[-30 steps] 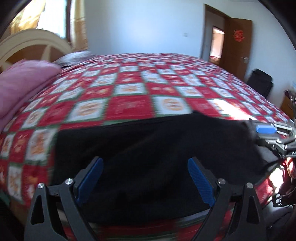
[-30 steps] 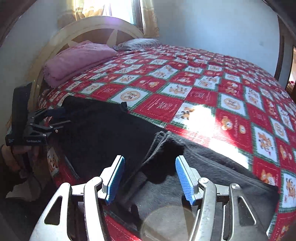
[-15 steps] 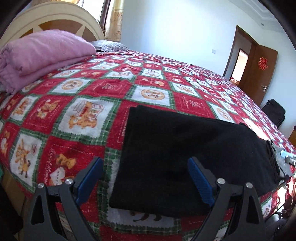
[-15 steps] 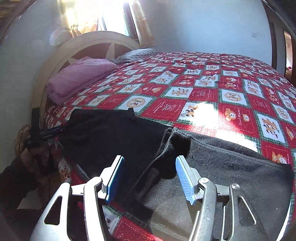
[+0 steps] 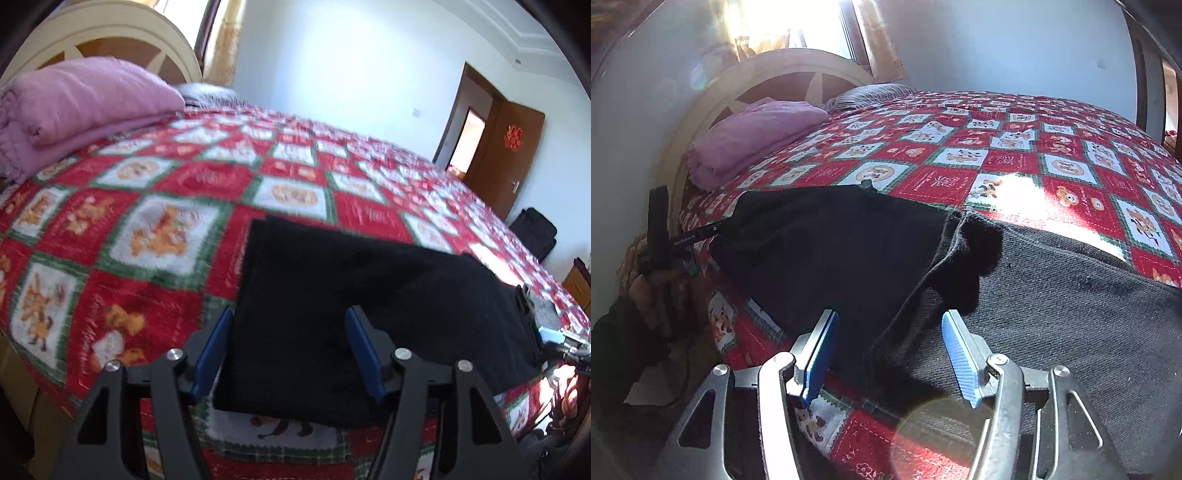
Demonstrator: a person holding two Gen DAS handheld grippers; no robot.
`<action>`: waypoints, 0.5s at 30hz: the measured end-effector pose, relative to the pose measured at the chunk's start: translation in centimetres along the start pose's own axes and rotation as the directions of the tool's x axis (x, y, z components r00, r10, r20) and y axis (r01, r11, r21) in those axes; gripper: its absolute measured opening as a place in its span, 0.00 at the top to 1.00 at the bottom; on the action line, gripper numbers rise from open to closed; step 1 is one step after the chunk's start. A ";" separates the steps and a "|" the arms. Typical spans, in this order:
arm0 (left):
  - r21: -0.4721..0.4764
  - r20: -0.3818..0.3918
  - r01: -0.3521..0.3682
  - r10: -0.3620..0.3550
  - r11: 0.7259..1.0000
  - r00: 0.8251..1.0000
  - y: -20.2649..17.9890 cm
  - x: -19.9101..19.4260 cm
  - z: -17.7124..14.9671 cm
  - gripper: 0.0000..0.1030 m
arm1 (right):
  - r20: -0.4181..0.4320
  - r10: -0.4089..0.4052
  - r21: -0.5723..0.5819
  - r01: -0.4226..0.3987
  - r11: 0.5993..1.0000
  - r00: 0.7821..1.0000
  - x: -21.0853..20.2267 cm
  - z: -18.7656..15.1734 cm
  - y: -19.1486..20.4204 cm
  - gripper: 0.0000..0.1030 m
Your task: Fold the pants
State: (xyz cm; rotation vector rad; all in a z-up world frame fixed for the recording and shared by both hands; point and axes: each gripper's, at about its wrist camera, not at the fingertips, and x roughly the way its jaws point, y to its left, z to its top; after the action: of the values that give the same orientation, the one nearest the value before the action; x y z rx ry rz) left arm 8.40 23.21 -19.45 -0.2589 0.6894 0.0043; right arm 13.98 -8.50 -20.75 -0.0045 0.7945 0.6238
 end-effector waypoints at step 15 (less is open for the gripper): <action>-0.064 0.001 0.089 -0.089 0.994 0.996 1.7 -0.5 -0.3 0.55 | -0.007 -0.011 0.002 0.011 1.000 1.000 0.4 -0.6 0.2 0.42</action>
State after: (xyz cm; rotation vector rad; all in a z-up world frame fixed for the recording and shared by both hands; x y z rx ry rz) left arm 7.66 24.86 -19.80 -0.3514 0.6803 -0.0593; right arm 13.66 -8.25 -21.38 -0.0091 0.8018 0.6129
